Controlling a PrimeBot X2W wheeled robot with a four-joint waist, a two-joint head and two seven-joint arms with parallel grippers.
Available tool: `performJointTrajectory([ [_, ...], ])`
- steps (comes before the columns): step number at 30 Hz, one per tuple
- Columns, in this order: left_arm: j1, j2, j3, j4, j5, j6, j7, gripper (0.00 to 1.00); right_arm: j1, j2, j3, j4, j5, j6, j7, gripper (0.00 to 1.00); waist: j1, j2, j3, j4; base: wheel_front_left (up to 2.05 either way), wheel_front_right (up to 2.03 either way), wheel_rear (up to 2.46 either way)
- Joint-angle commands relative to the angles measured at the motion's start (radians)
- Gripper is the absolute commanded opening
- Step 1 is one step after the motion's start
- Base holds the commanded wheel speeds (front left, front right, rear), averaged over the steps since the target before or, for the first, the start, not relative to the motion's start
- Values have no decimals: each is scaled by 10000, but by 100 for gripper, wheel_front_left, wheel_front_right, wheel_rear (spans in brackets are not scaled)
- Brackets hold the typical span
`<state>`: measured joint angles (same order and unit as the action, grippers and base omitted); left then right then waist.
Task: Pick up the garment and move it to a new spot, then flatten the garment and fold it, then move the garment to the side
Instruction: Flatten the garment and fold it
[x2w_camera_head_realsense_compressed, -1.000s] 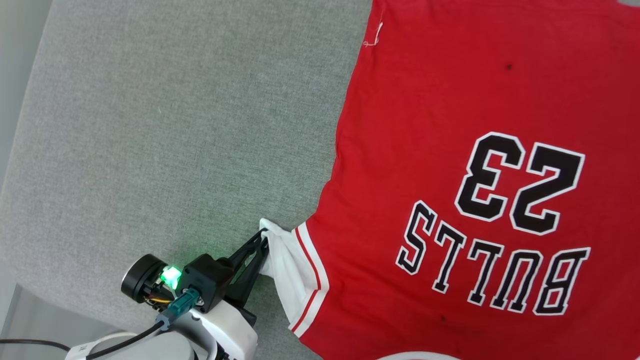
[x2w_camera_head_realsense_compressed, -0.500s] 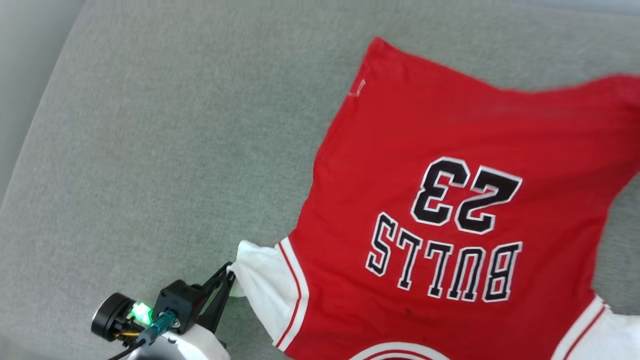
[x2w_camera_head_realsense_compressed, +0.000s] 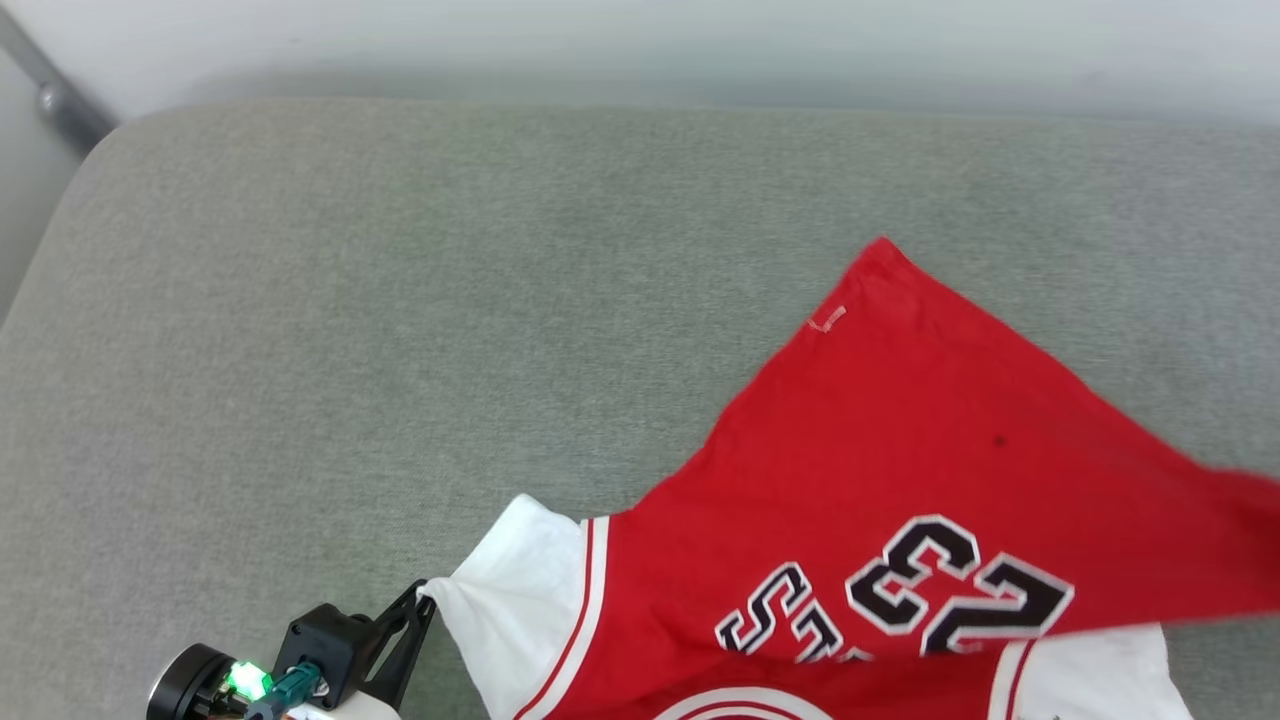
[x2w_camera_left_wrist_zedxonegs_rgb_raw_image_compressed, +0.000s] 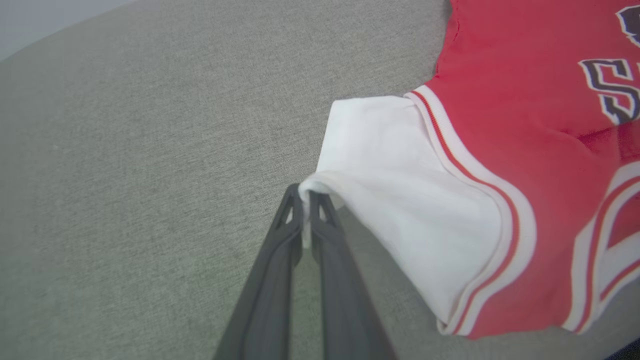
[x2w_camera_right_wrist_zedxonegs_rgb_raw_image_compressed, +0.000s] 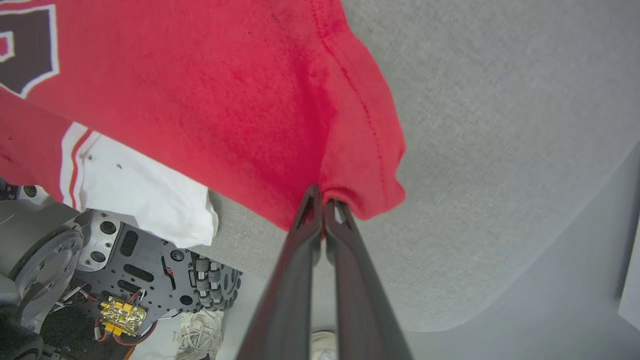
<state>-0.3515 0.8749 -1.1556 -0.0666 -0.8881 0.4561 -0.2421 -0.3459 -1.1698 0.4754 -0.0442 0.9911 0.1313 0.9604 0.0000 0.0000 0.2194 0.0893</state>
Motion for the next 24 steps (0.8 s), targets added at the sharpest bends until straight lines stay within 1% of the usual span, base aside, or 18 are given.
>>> performJointTrajectory([
  [1, 119, 61, 28, -25, -44, 38, -29, 0, 212, -34, -37, 45, 63, -12, -89, 0, 0, 0, -149, -185, 0, 0, 0],
  [5, 220, 134, 43, -86, -69, 80, -46, 0, 2031, 34, -225, 322, 448, -12, -1029, 0, 0, 0, -207, -353, 0, 0, 0],
  [11, 352, 210, 71, -169, -105, 111, -73, 0, 4429, 410, -414, 527, 590, -12, -2104, 0, 0, 0, -226, -461, 0, 0, 0],
  [14, 363, 223, 88, -190, -107, 110, -81, 0, 5261, 654, -500, 548, 479, -12, -2421, 0, 0, 0, -188, -472, 0, 0, 0],
  [17, 355, 235, 107, -196, -105, 108, -87, 0, 5549, 937, -840, 580, 330, -12, -2689, 0, 0, 0, -170, -514, 0, 0, 0],
  [18, 365, 244, 101, -189, -114, 105, -88, 0, 5548, 1015, -964, 535, 273, -12, -2740, 15, 0, 0, -182, -528, 0, 0, 0],
  [20, 402, 251, 89, -183, -138, 102, -87, 0, 5364, 1169, -1341, 416, 208, -12, -2826, 100, 0, 0, -225, -562, 0, 0, 0],
  [24, 387, 236, 63, -187, -150, 103, -70, 0, 4977, 1019, -2194, 1, -81, -12, -2745, 100, 0, 0, -332, -524, 0, 0, 0],
])
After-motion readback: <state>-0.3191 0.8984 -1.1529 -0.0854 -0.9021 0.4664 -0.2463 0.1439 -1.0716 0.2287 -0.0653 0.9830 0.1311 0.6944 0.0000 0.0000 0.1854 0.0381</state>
